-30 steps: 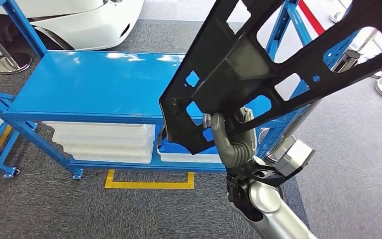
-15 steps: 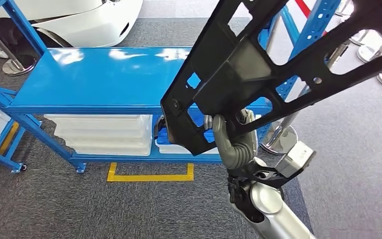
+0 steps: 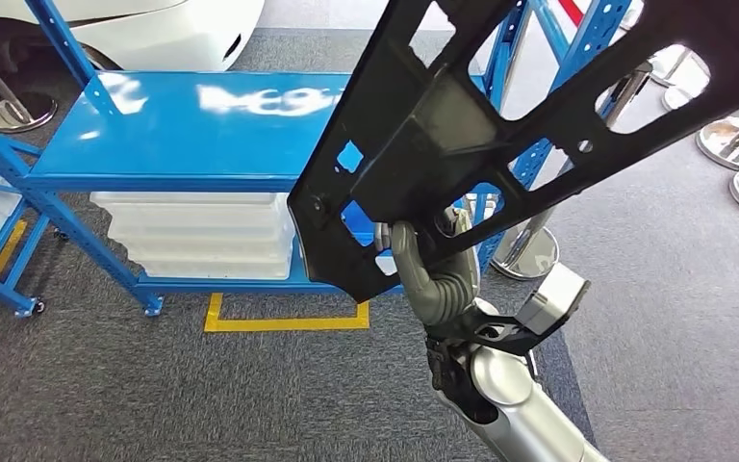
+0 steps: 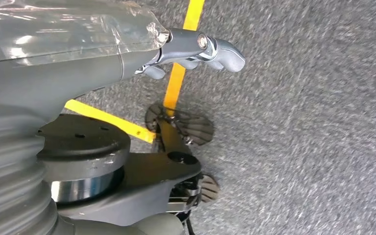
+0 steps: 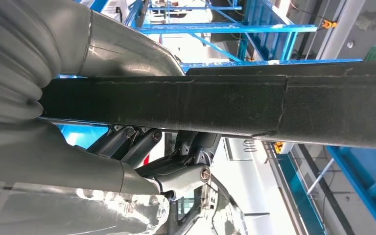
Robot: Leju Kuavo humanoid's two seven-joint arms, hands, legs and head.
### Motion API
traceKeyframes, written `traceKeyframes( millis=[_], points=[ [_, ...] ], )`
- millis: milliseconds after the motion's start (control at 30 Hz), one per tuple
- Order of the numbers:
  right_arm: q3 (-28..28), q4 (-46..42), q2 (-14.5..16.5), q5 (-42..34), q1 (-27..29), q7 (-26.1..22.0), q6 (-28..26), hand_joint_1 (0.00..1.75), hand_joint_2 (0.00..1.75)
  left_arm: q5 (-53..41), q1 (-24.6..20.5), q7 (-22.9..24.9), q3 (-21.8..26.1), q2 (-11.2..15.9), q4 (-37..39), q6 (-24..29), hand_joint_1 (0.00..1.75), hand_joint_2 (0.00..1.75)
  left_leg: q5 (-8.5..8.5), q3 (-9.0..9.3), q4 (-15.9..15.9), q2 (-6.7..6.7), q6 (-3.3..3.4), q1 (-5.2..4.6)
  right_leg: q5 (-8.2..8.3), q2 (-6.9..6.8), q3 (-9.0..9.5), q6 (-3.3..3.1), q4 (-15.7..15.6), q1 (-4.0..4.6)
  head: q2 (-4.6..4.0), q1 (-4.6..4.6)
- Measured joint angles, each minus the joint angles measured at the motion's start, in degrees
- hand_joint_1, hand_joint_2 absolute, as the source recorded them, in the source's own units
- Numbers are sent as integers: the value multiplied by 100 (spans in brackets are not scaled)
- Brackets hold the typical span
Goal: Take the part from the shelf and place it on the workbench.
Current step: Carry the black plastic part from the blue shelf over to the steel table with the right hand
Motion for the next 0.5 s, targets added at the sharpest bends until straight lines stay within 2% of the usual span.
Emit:
traceKeyframes(
  millis=[33, 67, 100, 133, 167, 200, 233, 267, 300, 367, 400, 433, 500],
  points=[
    [-2, 13, 0, -4, 1, 0, 4, 175, 175, -5, 1, -1, 0, 1, 0, -2, 0, 175, 65, -86, 4, 2, 15, -11, -235, 0, -71, 9, 382, -1, 0, 14],
    [-3, 25, 0, -6, 2, 0, 7, 175, 175, -10, 3, -2, 0, 1, 0, -4, 0, 175, 128, -164, 10, 3, 20, -22, -336, 1, -98, 13, 677, 0, 0, 15],
    [-4, 35, 1, -8, 3, 1, 10, 175, 175, -12, 3, -2, 0, 2, 0, -5, 0, 175, 193, -245, 19, 5, 20, -33, -306, 1, -51, 7, 819, 1, 0, 12],
    [-4, 42, 2, -8, 4, 1, 13, 175, 175, -14, 4, -3, 0, 2, 0, -6, 0, 175, 253, -321, 28, 4, 16, -44, -172, 3, 101, -13, 742, 8, 0, 12],
    [-4, 45, 3, -9, 2, 1, 15, 175, 175, -17, 5, -3, 0, 2, 0, -6, 0, 175, 307, -384, 36, 4, 10, -54, -13, 5, 348, -52, 468, 22, 0, 16],
    [-5, 46, 6, -9, -3, 1, 16, 175, 175, -21, 5, -4, 0, -1, 0, -7, 0, 175, 356, -443, 42, 3, -2, -61, 75, 9, 644, -116, 58, 44, 0, 19],
    [-7, 46, 10, -8, -9, 1, 16, 175, 175, -27, 3, -4, 0, -3, 0, -7, 0, 175, 401, -483, 46, 2, -21, -65, 94, 12, 926, -176, -382, 68, 0, 17],
    [-10, 46, 14, -8, -15, 0, 17, 175, 175, -33, 2, -5, 0, -6, 0, -8, 0, 175, 451, -510, 42, 3, -49, -59, 60, 17, 1125, -223, -722, 93, 0, 21],
    [-14, 46, 18, -7, -19, -1, 17, 175, 175, -37, 2, -7, 0, -9, 0, -8, 0, 175, 504, -530, 29, 5, -82, -45, 17, 24, 1226, -254, -931, 117, 0, 27],
    [-17, 48, 23, -8, -19, -1, 17, 175, 175, -44, 5, -11, 0, -8, 1, -9, 0, 175, 596, -559, -18, 3, -151, -30, 90, 22, 1241, -282, -1073, 116, 0, 41],
    [-17, 50, 27, -9, -21, -1, 17, 175, 175, -49, 6, -14, 1, -8, 2, -10, 0, 175, 554, -583, 1, -2, -184, -30, 165, 11, 1216, -301, -1112, 98, 0, 42],
    [-17, 51, 33, -13, -23, -1, 16, 175, 175, -65, 8, -16, 1, -7, 3, -14, 0, 175, 410, -631, 118, -7, -215, -31, 240, -7, 1183, -331, -1150, 73, 0, 22],
    [-17, 52, 42, -20, -21, 0, 7, 175, 175, -114, 9, -19, 0, 1, 4, -23, 0, 175, -120, -811, 717, -13, -279, -9, 355, -30, 1073, -366, -1161, 51, 0, -44]
  ],
)
